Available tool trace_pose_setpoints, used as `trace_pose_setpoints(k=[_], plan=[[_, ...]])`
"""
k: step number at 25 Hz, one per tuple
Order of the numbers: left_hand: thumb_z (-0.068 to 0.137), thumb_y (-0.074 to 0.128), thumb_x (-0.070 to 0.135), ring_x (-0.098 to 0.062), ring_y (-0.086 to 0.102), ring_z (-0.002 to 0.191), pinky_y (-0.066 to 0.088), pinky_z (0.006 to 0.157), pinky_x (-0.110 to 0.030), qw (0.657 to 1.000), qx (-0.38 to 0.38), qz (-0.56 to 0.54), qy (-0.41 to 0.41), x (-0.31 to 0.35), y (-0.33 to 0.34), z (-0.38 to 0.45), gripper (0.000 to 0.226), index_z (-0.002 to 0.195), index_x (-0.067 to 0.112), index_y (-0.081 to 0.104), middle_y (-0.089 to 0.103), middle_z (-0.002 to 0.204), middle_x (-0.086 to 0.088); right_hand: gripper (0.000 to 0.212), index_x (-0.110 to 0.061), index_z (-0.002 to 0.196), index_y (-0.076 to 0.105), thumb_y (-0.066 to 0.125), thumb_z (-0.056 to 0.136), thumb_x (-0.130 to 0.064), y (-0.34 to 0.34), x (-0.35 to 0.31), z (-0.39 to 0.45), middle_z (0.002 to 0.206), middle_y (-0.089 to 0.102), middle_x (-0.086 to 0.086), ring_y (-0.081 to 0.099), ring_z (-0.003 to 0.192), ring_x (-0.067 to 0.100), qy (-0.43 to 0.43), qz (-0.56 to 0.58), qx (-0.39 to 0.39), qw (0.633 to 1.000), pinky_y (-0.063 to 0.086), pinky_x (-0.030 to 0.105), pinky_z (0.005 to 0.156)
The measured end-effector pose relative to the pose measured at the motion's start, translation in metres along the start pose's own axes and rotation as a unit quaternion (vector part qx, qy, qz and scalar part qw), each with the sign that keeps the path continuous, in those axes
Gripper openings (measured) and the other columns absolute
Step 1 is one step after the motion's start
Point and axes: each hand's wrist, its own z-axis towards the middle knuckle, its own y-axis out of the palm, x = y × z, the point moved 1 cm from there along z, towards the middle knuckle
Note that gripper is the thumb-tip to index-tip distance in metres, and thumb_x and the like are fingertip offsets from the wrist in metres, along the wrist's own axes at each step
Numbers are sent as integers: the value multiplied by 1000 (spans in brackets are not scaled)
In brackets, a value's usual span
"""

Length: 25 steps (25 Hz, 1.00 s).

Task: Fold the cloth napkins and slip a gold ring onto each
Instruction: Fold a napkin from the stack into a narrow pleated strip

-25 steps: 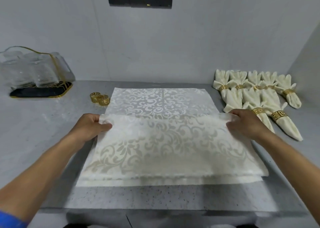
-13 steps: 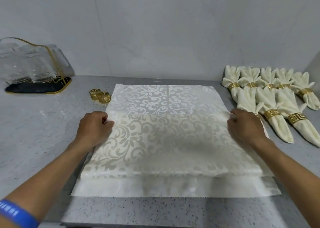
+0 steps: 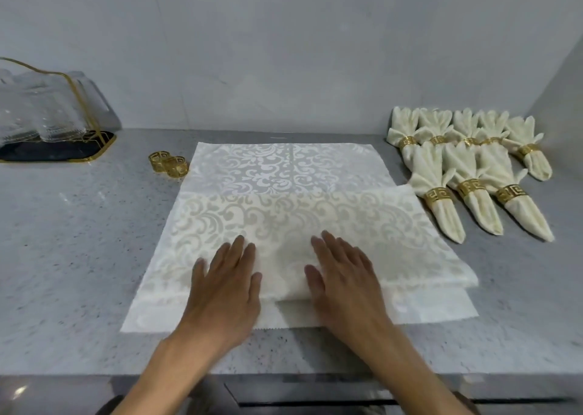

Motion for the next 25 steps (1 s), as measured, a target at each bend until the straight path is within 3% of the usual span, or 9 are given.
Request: trace_pose_setpoints(k=[2, 5, 9, 12, 15, 19, 22, 24, 25], plan=[[104, 10, 44, -13, -17, 149, -6, 122, -46, 1000, -19, -2, -17, -3, 10, -6, 59, 157, 26, -8, -20, 162, 6, 81, -25, 157, 7, -11, 84, -56, 14, 2, -14, 165, 5, 0, 6, 152, 20, 11, -33, -64, 997, 2, 37, 122], [101, 3, 51, -11, -26, 146, -10, 121, -46, 999, -22, 19, -14, -10, 17, -15, 61, 155, 29, -15, -26, 160, 9, 81, -29, 157, -1, -14, 84, -61, 5, 41, -21, 165, -7, -2, -6, 152, 19, 49, -76, -62, 994, -4, 39, 122], [100, 1, 53, -12, -29, 144, -13, 120, -47, 1000, -8, 11, -22, -8, 17, -19, 61, 154, 30, -16, -27, 159, 11, 72, -29, 157, 2, -2, 93, -62, -18, 102, -31, 166, 1, 1, 4, 152, 23, 118, -146, -61, 980, 9, 43, 123], [101, 3, 53, -13, -28, 145, -14, 120, -47, 1000, -14, 11, -23, -8, 19, -19, 61, 155, 30, -14, -26, 159, 11, 81, -23, 155, 19, -9, 89, -62, -34, 116, -35, 162, 20, 6, 20, 148, 28, 143, -199, -32, 969, 21, 49, 119], [102, 4, 53, -13, -28, 145, -14, 119, -47, 1000, -13, -4, -26, -10, 20, -16, 61, 155, 30, -13, -25, 160, 11, 71, -17, 150, 36, 6, 98, -55, -28, 78, -32, 157, 33, 10, 29, 146, 31, 70, -176, 28, 981, 24, 49, 118], [102, 3, 51, -14, -27, 146, -14, 120, -48, 1000, -19, -15, -16, -12, 21, -18, 59, 155, 30, -13, -23, 161, 10, 81, -28, 157, 11, -5, 87, -65, -3, 35, -30, 163, -1, -7, -1, 151, 12, -48, -73, -27, 996, -3, 28, 120], [104, 11, 48, -20, 3, 150, 6, 120, -50, 1000, -5, -12, -1, -16, 7, -8, 55, 156, 31, 10, 8, 162, 10, 92, -30, 158, 9, -19, 79, -69, 8, 38, -26, 164, -2, -10, -3, 151, 9, -50, -78, -39, 995, -5, 25, 119], [104, 25, 36, -26, 37, 128, 29, 105, -46, 997, 69, 21, 13, -23, -17, 23, 38, 136, 24, 43, 43, 139, 2, 85, -31, 157, 11, -14, 83, -65, 12, 41, -27, 164, 0, -10, -2, 151, 9, -41, -84, -41, 995, -5, 25, 119], [102, 32, 27, -26, 42, 119, 32, 98, -44, 994, 95, 51, 18, -31, -33, 47, 31, 126, 21, 50, 50, 129, -2, 82, -31, 157, 13, -10, 85, -63, 14, 40, -26, 164, 4, -10, 2, 151, 9, -41, -80, -28, 996, -4, 24, 119]])
